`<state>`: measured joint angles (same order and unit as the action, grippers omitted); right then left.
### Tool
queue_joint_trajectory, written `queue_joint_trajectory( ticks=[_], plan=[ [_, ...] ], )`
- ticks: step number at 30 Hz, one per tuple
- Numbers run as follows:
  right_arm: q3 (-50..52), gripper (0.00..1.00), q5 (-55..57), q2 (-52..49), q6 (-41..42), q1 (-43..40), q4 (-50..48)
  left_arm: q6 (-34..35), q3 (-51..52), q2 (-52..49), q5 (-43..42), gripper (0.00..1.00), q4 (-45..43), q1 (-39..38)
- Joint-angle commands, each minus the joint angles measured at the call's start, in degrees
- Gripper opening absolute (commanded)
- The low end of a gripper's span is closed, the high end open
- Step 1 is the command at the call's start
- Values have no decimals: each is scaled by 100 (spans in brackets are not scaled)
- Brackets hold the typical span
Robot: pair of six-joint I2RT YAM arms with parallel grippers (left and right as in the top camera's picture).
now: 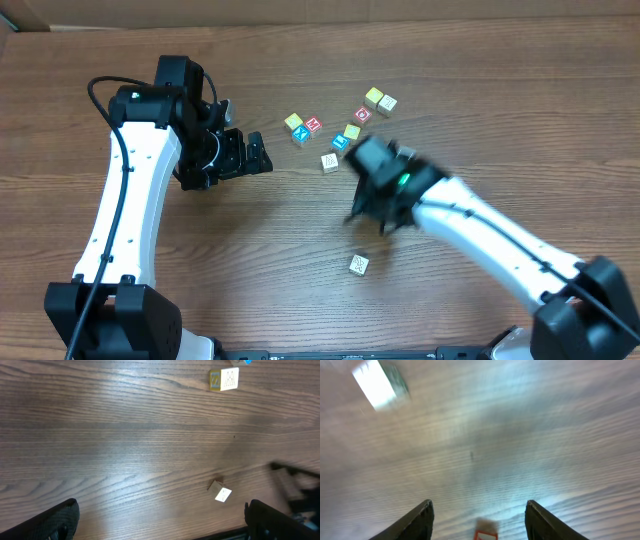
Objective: Flip 5 blocks
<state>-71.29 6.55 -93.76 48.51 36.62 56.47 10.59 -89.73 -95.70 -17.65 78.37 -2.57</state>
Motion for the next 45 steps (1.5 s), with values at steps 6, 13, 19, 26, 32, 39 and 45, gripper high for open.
queue_joint_trajectory(
  ticks=[6, 13, 19, 26, 32, 39, 45],
  plan=[
    [-1482, 59, -673, 210, -1152, -1248, 1132, 13, -101, -31, 44, 100, -11, 28],
    [-1464, 59, -868, 208, -1709, -1821, 1687, -463, -101, -76, -103, 95, -387, -446],
    [-1445, 59, -1355, 208, -1856, -1987, 1897, -428, -101, -435, 181, 100, -623, -1196],
    [-632, 30, -1567, 205, -1856, -1539, 2337, -323, -101, -964, 155, 91, -686, -1373],
    [815, 4, -1587, 205, -1325, -713, 1746, -330, -101, -1016, 173, 94, -678, -1193],
    [1932, 4, -1954, 205, -1097, -138, 682, -389, -101, -1019, 323, 100, -603, -896],
    [2024, 5, -1928, 203, -1231, -101, -52, -426, -101, -1019, 323, 100, -597, -815]
  ],
)
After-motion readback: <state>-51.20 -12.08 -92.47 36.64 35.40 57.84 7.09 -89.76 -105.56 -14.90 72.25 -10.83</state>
